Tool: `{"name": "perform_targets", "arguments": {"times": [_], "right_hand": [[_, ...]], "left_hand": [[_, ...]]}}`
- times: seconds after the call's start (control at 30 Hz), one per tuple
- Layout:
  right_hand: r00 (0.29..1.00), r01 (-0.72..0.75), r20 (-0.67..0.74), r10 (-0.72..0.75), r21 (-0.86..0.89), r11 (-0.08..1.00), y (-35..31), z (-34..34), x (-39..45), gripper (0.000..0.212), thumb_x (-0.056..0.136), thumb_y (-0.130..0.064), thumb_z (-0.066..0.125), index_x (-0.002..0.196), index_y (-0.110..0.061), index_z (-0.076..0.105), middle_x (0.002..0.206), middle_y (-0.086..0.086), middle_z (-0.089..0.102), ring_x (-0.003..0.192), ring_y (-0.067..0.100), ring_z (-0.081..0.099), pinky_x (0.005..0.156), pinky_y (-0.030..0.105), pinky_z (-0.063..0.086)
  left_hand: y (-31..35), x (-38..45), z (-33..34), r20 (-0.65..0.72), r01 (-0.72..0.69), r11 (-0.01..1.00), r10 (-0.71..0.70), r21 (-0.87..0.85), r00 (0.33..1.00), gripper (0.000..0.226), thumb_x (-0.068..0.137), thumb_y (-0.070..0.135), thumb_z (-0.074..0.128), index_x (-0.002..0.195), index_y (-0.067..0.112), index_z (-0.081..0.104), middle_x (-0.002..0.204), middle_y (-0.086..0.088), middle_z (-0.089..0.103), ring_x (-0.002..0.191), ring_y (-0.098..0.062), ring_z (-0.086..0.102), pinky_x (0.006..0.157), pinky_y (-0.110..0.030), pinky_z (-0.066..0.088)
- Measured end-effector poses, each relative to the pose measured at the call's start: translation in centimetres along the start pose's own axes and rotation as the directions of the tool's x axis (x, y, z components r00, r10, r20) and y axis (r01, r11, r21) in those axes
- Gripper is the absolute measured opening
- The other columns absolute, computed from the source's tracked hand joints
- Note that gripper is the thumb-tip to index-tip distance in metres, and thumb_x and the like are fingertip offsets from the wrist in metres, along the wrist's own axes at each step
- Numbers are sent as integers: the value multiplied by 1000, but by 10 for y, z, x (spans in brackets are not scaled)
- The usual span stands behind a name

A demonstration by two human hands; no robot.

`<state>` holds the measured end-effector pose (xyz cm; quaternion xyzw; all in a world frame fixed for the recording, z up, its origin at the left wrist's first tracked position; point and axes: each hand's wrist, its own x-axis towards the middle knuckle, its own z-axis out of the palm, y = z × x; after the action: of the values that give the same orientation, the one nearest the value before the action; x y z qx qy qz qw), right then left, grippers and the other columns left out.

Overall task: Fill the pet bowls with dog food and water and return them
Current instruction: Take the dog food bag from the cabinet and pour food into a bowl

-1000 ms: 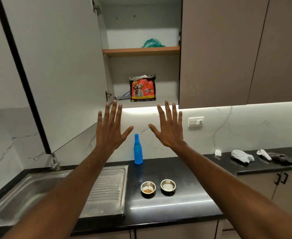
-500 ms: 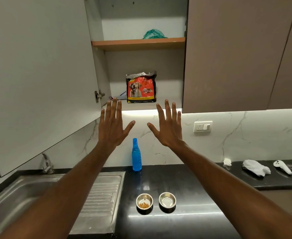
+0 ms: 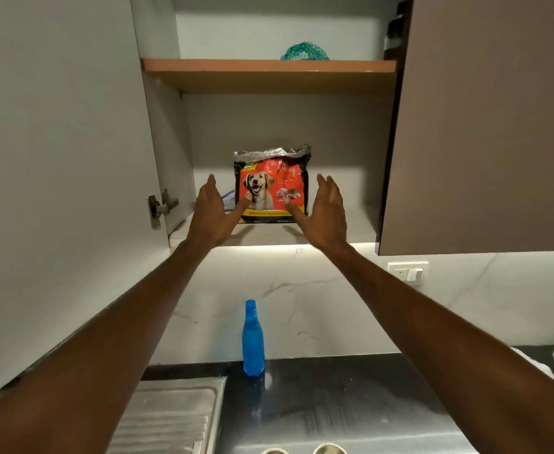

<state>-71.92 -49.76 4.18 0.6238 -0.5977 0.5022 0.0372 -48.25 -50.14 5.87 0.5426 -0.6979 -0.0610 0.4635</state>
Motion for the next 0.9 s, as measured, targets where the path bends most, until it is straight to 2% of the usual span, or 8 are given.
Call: {"name": "perform_targets", "arguments": {"times": [0.13, 0.23, 0.33, 0.37, 0.43, 0.6, 0.73, 0.9], "right_hand": [[984, -159, 108, 139, 210, 965, -6, 16, 50, 131, 76, -82, 76, 170, -12, 18, 175, 13, 29, 159, 33, 35, 126, 50, 36], [965, -248, 177, 194, 365, 897, -2, 34, 69, 149, 48, -98, 78, 164, -19, 28, 157, 6, 55, 138, 28, 62, 114, 51, 54], [953, -280, 241, 181, 485, 828, 6, 49, 78, 137, 39, -92, 87, 151, -30, 37, 138, -5, 66, 117, 21, 73, 100, 49, 63], [950, -292, 254, 183, 514, 807, 8, 53, 79, 136, 39, -89, 90, 151, -32, 37, 137, -7, 66, 115, 20, 74, 98, 49, 64], [943, -320, 271, 196, 560, 764, 10, 57, 82, 134, 38, -83, 96, 149, -33, 40, 134, -7, 68, 112, 20, 76, 94, 48, 66], [930, -361, 290, 228, 587, 725, 9, 57, 84, 117, 34, -79, 99, 132, -34, 53, 123, -8, 74, 105, 20, 79, 89, 47, 67], [917, -391, 321, 237, 608, 691, 6, 53, 80, 121, 33, -76, 101, 134, -31, 51, 125, -5, 74, 104, 23, 80, 88, 51, 67], [917, -390, 327, 230, 606, 693, 0, 45, 71, 128, 29, -77, 99, 138, -30, 48, 127, -4, 72, 105, 23, 79, 87, 50, 68]], "left_hand": [[-6, 54, 12, 88, 98, 975, -82, -197, 993, 108, 96, 69, 63, 170, 5, 16, 176, -14, 28, 161, -32, 31, 128, -49, 31], [-9, 80, 26, 148, 170, 939, -131, -298, 980, 98, 96, 75, 59, 164, 8, 33, 168, -10, 44, 150, -29, 50, 119, -44, 40], [-9, 87, 42, 268, 242, 776, -98, -583, 959, 65, 102, 62, 61, 141, 10, 60, 131, -10, 77, 103, -18, 80, 79, -26, 63], [-7, 88, 46, 300, 264, 728, -84, -633, 950, 48, 107, 51, 60, 132, 10, 65, 113, -5, 83, 89, -14, 82, 67, -22, 63], [-7, 89, 54, 315, 282, 667, -73, -690, 946, 25, 111, 38, 56, 117, 16, 67, 86, 6, 84, 74, -10, 81, 58, -21, 61], [-11, 92, 57, 324, 286, 623, -56, -728, 945, 29, 106, 48, 61, 111, 21, 70, 91, 3, 85, 83, -19, 83, 71, -34, 68], [-14, 91, 56, 323, 289, 622, -61, -728, 944, 44, 102, 54, 66, 121, 15, 72, 106, -6, 84, 96, -28, 83, 89, -45, 66], [-9, 82, 52, 317, 303, 596, -85, -743, 945, 53, 100, 53, 70, 131, 9, 70, 112, -11, 83, 101, -33, 82, 95, -55, 64]]}}
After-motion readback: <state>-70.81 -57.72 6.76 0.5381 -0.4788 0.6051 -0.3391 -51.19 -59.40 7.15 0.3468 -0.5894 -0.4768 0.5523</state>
